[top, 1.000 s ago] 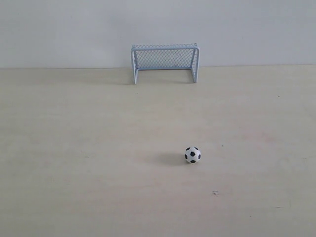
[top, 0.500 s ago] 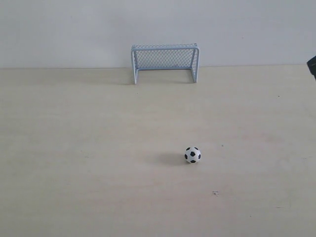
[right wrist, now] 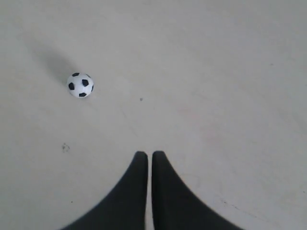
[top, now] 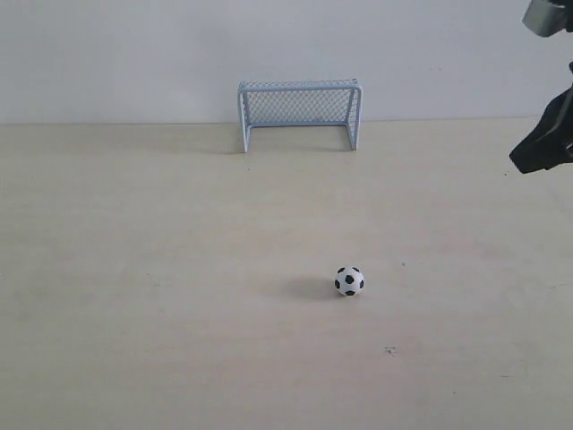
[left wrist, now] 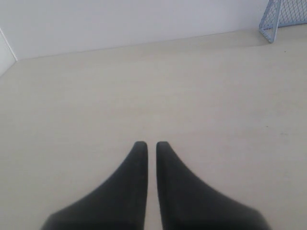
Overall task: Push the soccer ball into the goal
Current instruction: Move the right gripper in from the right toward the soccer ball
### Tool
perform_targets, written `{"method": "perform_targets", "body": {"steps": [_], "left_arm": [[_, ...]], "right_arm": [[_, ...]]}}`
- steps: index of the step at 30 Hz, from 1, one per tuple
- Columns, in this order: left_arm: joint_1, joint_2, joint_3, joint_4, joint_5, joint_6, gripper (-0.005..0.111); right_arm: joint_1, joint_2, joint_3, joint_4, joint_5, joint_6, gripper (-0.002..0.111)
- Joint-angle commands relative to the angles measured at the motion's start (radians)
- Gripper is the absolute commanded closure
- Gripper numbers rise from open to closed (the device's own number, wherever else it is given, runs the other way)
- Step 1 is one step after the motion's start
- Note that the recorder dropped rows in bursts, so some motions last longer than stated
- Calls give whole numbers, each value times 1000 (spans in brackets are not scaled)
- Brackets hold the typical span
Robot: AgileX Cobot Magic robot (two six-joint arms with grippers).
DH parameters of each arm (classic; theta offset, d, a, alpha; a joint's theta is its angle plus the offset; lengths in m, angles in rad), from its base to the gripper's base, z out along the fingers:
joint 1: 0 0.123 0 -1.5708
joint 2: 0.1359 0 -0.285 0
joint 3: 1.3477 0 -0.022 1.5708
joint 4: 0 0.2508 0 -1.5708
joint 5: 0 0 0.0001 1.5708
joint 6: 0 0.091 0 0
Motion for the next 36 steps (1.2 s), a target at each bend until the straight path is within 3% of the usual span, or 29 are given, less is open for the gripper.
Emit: {"method": "perform_targets", "body": {"steps": [1,22,36], "left_arm": [[-8,5,-4,0,-3,-9,100],[-8,5,-4,0,-3,-9,100],[-8,5,-4,0,-3,-9,100]], "right_arm": [[0,52,-35,57,69,-62,108],[208,296,-155,-39,165,-81,108],[260,379,-247,-67,237,-89,108]]}}
